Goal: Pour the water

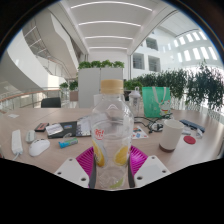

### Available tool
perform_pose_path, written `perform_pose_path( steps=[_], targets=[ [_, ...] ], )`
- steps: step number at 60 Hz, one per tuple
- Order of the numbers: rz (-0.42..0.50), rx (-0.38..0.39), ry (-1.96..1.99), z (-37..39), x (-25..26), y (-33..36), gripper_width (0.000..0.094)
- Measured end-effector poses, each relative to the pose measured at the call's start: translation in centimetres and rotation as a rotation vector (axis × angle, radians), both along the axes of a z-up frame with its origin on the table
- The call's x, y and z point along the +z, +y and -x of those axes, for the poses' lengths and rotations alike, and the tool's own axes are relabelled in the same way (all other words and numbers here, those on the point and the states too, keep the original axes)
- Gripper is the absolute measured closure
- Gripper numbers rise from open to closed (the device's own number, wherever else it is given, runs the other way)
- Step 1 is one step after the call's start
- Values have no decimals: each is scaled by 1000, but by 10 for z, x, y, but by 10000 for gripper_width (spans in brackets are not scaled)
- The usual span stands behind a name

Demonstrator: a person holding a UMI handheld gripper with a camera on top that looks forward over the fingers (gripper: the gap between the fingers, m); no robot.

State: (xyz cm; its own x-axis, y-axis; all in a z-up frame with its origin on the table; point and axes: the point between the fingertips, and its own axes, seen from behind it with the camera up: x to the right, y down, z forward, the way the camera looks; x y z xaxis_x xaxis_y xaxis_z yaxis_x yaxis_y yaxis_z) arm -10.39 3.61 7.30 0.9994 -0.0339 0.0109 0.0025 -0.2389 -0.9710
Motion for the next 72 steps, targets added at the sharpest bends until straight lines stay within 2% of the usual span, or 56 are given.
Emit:
perform_pose_path(
  steps=[8,11,16,22,25,27,33,37,41,42,46,47,52,63,72],
  targets=[
    [15,24,4,4,-1,2,615],
    [33,35,10,6,-2,4,611],
    [73,103,92,16,6,11,611],
    [39,77,287,4,59,38,611],
    [27,75,471,-18,82,52,611],
    [26,47,594,-26,102,60,610],
    [64,10,1037,-70,107,88,613],
    [109,-28,1345,-67,109,99,611],
    [153,-15,1681,-75,112,103,612],
    [170,-36,1753,-73,117,106,613],
    [196,15,1990,-90,129,100,611],
    [180,-13,1992,-80,130,107,612],
    [165,18,2169,-91,144,103,612],
    [84,18,2364,-109,157,108,613],
    [89,35,2373,-109,164,109,612]
  ],
)
